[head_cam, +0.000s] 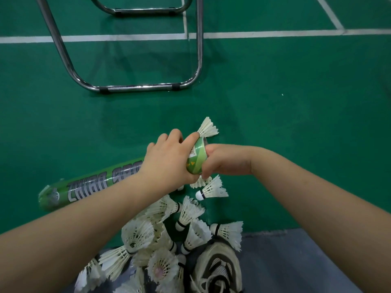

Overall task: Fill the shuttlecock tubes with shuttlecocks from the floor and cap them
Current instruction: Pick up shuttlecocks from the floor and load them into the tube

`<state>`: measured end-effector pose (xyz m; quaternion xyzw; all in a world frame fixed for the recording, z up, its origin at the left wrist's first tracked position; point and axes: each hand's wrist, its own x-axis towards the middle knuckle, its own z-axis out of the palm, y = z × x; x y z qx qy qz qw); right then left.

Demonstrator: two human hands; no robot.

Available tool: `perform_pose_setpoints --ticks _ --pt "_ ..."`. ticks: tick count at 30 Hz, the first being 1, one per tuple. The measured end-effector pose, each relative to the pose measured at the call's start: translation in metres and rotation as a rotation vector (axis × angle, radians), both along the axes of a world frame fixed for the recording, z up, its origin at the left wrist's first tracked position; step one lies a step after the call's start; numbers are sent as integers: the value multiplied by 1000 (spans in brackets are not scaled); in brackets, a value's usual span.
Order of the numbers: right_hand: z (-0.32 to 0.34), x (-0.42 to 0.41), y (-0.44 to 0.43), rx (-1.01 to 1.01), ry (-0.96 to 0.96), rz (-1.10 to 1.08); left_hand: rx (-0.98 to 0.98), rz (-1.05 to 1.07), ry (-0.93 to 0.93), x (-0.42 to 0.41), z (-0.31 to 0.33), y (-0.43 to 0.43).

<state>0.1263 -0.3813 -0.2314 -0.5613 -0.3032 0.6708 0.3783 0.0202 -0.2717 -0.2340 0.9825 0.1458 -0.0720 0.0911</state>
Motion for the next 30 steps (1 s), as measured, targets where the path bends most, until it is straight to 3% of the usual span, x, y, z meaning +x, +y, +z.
perform_pose_setpoints --ticks 3,7,13,16,18,23,27,30 --pt "-8 -6 0 -7 87 -26 50 -41 28 -4 -4 2" --pt "-27 -22 3 -19 41 -325 46 -1 79 -9 -13 5" --pt "-37 12 -30 -117 -216 -709 56 38 98 -19 -20 13" --pt "-61 17 -48 -335 -596 -614 71 29 113 -23 -22 15" --pt "-77 10 -55 -494 -725 -470 77 18 117 -23 -22 14" --pt "-88 -11 -51 -621 -755 -311 76 12 124 -20 -22 13" --pt "-95 -15 -48 -589 -716 -313 74 21 128 -19 -21 13" --pt "-87 -2 -48 -520 -707 -431 77 26 129 -20 -20 15"
